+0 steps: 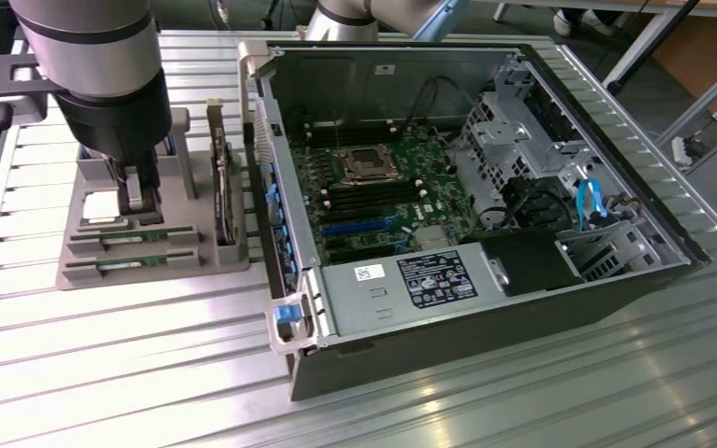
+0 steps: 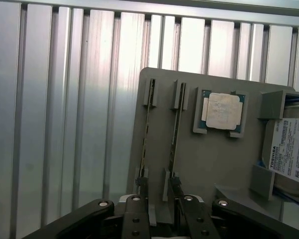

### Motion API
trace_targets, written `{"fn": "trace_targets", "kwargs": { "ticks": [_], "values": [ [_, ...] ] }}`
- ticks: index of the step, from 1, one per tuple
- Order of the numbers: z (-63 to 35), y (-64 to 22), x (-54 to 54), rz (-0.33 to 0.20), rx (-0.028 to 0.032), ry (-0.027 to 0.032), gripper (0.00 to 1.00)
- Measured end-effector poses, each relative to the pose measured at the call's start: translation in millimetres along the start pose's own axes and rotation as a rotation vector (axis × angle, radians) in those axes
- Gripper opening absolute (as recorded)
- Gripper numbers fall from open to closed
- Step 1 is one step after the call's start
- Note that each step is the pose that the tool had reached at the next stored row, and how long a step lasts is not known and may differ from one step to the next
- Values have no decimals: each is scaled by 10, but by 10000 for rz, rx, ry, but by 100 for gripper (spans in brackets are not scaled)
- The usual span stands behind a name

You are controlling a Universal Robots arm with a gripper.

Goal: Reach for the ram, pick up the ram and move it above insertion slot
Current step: 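Pick up the ram and move it above insertion slot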

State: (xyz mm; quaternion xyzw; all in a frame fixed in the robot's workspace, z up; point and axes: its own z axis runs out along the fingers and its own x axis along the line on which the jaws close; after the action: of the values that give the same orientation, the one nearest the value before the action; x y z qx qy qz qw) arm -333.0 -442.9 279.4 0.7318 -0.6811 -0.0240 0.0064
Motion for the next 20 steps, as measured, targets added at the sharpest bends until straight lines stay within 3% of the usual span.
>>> {"fn": "trace_targets", "kwargs": {
  "ticks": [20],
  "values": [
    [86, -3, 14, 0, 0, 0, 30]
  ]
}}
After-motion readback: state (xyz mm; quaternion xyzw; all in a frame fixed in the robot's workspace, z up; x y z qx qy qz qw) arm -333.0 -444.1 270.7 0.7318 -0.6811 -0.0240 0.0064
